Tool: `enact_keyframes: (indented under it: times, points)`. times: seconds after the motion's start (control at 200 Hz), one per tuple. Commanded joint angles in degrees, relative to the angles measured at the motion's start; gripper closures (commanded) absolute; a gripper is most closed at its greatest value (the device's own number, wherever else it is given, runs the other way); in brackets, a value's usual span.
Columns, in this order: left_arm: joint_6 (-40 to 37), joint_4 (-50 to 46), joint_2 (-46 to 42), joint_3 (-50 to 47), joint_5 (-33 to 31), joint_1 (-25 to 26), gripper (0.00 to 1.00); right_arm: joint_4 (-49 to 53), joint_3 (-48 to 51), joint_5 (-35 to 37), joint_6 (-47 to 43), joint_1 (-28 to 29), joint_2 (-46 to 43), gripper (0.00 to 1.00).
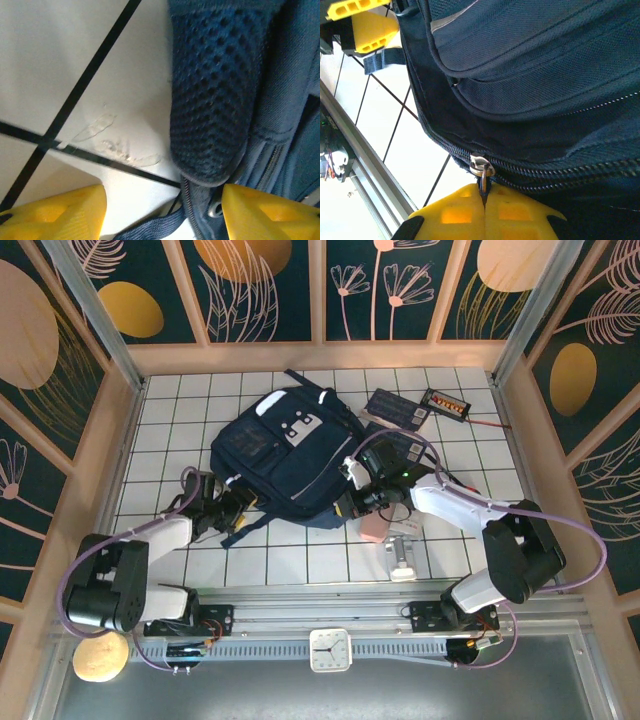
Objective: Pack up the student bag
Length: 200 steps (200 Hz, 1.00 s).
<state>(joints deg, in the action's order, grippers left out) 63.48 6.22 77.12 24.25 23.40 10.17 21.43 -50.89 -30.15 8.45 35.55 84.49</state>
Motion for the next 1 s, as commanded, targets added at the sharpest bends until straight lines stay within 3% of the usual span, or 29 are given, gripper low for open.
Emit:
enact_keyframes:
  times: [0.0, 0.075, 0.2, 0.31, 0.54, 0.996]
  points:
    - [3.15, 11.94, 3.43, 0.72, 1.62, 0.02, 0.44, 3.18, -1.83, 0.93, -0.25, 0.73, 1.28, 1.00]
    - [4.78, 16.64, 6.79, 0.06, 3.03, 0.17, 0.61, 4.18, -2.19, 1.14, 0.14, 1.59, 1.79, 1.00]
    - [9.73, 28.01, 12.14, -2.13, 4.83, 1.34, 1.00, 4.74, -2.18, 1.21, 1.78, 2.88, 1.78, 1.00]
    - [12.15, 32.64, 13.13, -3.01, 3.68, 3.39, 1.00, 5.36, -2.98, 1.11, 3.70, 4.05, 2.13, 1.00]
    - [13.91, 31.37, 9.03, -3.11, -0.98, 5.81, 1.00, 7.65, -7.63, -0.57, 8.72, 9.45, 6.28, 1.00]
    - [12.85, 28.45, 5.95, -3.30, -0.18, 7.14, 1.00, -8.75, -20.39, -8.25, 24.11, 15.05, 25.28, 1.00]
